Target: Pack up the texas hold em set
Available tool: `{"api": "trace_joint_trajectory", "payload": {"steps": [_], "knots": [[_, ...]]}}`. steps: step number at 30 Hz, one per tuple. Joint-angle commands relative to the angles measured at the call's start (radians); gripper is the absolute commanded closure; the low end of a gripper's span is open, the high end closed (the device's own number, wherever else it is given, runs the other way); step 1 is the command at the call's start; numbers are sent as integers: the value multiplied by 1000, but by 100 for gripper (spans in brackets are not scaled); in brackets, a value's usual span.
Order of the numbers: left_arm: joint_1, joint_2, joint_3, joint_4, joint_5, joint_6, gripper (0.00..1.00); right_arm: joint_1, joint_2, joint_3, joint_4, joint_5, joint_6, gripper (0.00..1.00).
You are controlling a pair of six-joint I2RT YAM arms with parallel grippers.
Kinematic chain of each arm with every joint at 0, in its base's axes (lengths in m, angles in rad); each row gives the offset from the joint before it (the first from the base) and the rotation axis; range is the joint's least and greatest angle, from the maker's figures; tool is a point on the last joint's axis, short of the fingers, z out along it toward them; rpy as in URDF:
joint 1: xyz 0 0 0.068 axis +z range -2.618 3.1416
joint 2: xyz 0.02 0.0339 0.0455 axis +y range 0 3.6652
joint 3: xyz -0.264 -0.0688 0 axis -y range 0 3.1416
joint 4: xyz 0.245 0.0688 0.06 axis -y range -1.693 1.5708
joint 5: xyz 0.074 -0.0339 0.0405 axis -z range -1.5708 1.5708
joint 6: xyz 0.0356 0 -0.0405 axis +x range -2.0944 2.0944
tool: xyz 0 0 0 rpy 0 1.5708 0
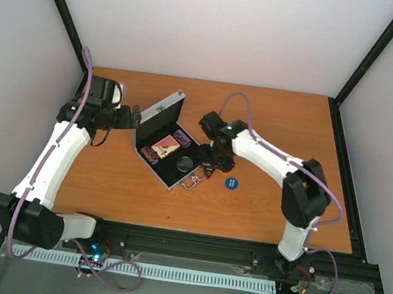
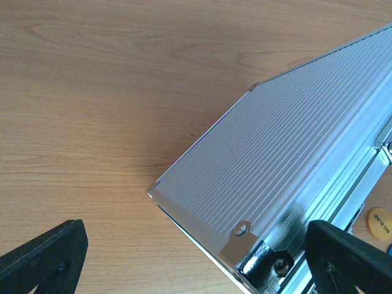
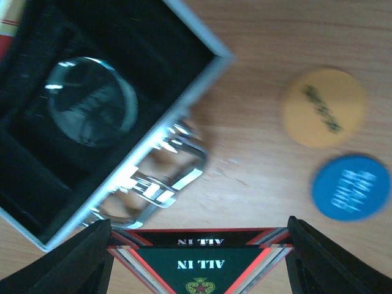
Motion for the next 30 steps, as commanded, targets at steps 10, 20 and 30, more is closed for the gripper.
{"api": "trace_joint_trajectory", "payload": {"steps": [10,20,30], "knots": [[-3,-10,33,-23,-11,6,0,89,328,411,31,-89,-22,93],[-3,-13,21,-20,-3,6,0,137,506,567,43,-112,-28,96],[-3,-21,8,-20,-1,7,0,137,558,556,19,-44,-29,85]]}}
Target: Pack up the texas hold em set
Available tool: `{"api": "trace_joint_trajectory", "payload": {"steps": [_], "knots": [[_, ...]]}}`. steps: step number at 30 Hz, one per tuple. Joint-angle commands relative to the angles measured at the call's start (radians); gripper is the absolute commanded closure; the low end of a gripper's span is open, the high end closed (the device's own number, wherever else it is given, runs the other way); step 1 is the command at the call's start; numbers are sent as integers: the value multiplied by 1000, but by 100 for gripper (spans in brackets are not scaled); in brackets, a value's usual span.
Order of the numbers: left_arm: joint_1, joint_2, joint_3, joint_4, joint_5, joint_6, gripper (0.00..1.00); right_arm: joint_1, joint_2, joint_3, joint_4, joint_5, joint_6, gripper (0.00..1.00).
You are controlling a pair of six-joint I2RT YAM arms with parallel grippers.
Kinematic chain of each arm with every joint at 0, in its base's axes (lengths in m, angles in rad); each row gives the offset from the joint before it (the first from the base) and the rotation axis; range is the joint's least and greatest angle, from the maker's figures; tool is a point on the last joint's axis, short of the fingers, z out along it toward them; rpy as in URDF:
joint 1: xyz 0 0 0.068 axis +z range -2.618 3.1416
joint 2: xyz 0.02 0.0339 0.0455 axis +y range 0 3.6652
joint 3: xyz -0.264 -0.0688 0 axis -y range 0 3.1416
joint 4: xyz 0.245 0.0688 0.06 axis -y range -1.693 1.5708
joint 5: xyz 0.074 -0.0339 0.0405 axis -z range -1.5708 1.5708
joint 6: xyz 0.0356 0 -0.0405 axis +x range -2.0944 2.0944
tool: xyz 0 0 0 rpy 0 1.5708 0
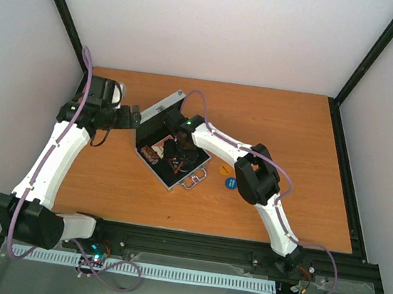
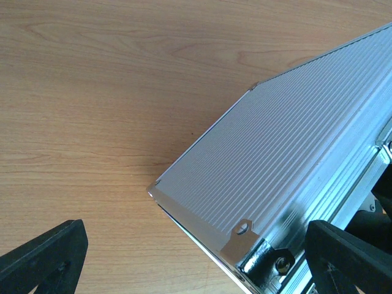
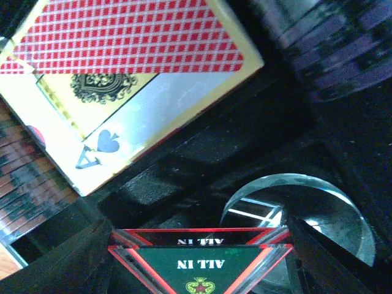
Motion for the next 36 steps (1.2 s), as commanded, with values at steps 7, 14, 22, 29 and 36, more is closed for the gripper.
{"api": "trace_joint_trajectory", "payload": {"steps": [7,14,22,29,36], "knots": [[-3,-20,3,-16,0,10,0,3,21,-10,-30,121,13,69],[-2,-23,-1,-14,-3,9,0,3,26,-13,-50,131,2,31],[-2,-11,7,-9,-1,10,0,2,-3,-9,-38,135,-35,0],[-3,-13,6,-9,-1,10,0,8,-75,-6,-24,145,-62,0],[-3,-13,2,-8,-2,10,0,24,-141,-10,5,116,-119,0]]}}
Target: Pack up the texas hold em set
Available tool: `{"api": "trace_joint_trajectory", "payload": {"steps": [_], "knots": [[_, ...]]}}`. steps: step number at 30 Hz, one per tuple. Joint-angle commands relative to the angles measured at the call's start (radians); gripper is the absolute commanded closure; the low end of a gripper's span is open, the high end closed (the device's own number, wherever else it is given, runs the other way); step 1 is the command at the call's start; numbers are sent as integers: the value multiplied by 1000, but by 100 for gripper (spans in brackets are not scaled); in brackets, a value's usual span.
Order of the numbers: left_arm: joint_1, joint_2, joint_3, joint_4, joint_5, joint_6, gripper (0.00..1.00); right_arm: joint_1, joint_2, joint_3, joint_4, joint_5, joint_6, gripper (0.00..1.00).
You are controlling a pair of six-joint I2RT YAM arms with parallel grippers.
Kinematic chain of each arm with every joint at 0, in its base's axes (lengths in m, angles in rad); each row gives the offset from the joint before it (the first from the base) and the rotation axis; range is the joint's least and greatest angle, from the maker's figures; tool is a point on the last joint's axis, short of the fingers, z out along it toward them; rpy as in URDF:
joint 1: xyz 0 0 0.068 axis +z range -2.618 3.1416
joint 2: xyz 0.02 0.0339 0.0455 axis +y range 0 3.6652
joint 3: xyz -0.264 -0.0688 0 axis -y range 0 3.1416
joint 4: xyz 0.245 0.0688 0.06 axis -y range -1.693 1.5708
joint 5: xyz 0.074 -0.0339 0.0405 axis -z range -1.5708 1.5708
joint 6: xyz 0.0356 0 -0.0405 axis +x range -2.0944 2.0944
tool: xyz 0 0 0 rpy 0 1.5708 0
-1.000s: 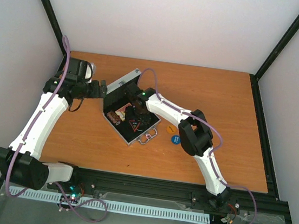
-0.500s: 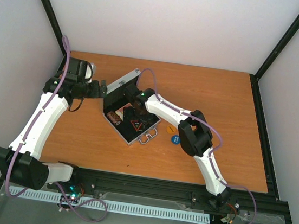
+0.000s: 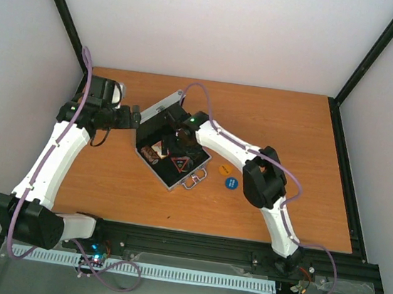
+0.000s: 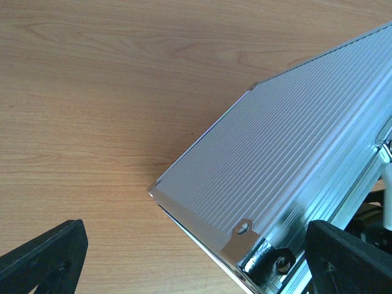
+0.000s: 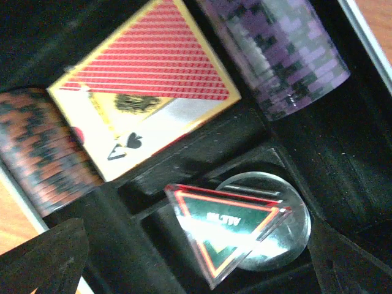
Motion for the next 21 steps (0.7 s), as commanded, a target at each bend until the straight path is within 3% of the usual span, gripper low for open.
{"api": "trace_joint_trajectory", "payload": {"steps": [1,12,21], "knots": [[-3,-12,3,-8,-2,10,0,17,-74,-3,32,-20,-57,0],[-2,-8,7,-7,0,10,0,27,57,96,78,-258,-133,2],[-2,-10,7,-10,1,10,0,33,92,84,86,-226,-146,2]]}}
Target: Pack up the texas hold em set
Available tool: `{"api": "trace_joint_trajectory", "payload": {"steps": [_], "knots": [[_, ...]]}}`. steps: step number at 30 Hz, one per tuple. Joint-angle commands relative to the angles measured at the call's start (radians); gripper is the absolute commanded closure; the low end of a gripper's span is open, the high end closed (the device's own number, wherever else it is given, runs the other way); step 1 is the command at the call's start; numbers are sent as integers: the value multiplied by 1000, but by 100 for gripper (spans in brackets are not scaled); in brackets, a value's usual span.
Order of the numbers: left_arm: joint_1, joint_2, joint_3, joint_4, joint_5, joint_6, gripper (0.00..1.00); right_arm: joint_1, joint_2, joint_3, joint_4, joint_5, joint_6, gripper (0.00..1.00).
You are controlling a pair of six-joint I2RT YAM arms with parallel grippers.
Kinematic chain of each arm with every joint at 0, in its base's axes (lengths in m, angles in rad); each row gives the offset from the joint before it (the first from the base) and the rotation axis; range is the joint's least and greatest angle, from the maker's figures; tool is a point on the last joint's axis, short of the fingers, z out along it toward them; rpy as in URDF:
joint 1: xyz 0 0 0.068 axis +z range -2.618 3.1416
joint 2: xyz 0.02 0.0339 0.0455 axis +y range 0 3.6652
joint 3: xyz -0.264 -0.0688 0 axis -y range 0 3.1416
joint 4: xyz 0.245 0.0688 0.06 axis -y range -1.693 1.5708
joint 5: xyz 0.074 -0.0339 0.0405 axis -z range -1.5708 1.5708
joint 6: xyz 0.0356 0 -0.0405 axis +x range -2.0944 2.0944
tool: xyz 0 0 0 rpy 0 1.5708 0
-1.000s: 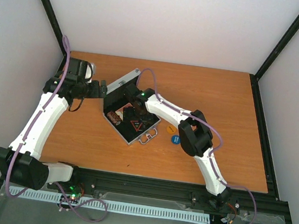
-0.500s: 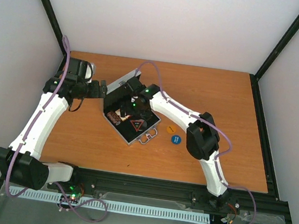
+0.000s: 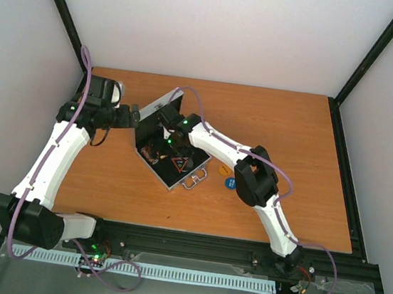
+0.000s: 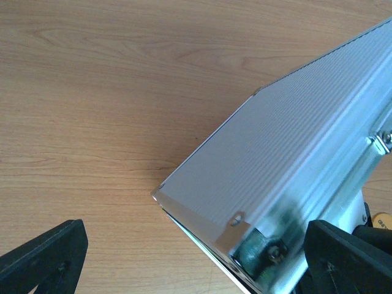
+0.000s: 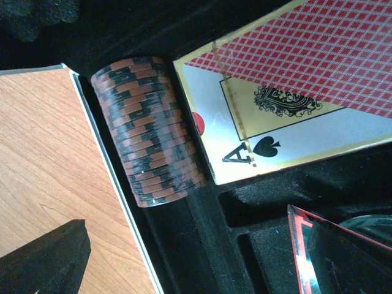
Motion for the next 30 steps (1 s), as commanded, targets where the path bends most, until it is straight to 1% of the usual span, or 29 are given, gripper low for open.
{"api": "trace_joint_trajectory", "payload": {"steps": [1,7,10,16,22,30], "knots": [[-3,-9,6,-21,3,10,0,11,34,15,8,3,-29,2],[-3,-14,4,-23,3,10,0,11,32,-33,9,6,-29,2],[-4,-17,1,-23,3,10,0,11,6,-90,21,4,-27,2],[-3,-23,-7,-20,3,9,0,11,-43,-150,42,-6,-19,2],[-3,-22,-6,-16,7,9,0,12,-68,-158,48,-5,-12,2],[-2,-24,-12,-15,6,9,0,11,-72,-112,46,62,-14,2]]}}
